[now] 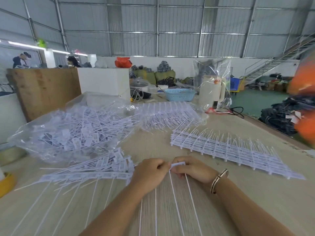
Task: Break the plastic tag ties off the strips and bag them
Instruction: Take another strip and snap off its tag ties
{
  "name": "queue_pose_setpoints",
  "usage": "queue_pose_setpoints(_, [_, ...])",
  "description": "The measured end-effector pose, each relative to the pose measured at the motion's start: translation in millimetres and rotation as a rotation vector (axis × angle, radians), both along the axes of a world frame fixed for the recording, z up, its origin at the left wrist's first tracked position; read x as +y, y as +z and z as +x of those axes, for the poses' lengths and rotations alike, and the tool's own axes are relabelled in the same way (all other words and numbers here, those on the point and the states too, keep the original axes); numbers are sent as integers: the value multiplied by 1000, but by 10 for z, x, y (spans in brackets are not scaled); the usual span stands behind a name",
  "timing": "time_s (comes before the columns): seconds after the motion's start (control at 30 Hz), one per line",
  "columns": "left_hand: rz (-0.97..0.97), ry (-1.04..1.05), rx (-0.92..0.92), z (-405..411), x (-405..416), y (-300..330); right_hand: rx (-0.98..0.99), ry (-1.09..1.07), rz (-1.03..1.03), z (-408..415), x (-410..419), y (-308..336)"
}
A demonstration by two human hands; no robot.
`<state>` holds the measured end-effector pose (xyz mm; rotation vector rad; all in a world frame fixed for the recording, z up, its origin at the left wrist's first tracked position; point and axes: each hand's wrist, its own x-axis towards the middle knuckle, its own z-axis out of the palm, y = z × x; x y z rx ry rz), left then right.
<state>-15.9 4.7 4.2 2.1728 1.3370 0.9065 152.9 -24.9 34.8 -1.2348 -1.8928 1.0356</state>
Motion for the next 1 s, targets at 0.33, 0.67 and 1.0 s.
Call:
queue_pose_setpoints(0.33, [-99, -110, -339, -86, -12, 144, 233, -62, 198, -176, 35, -167])
queue_pose_setpoints(0.67, [-102, -11, -591, -199, 6, 269, 376, -158, 315, -79, 81, -169])
queue_pose_setpoints(1.0, [37, 13, -383, -228, -40, 168, -200, -437, 245, 66, 244, -222])
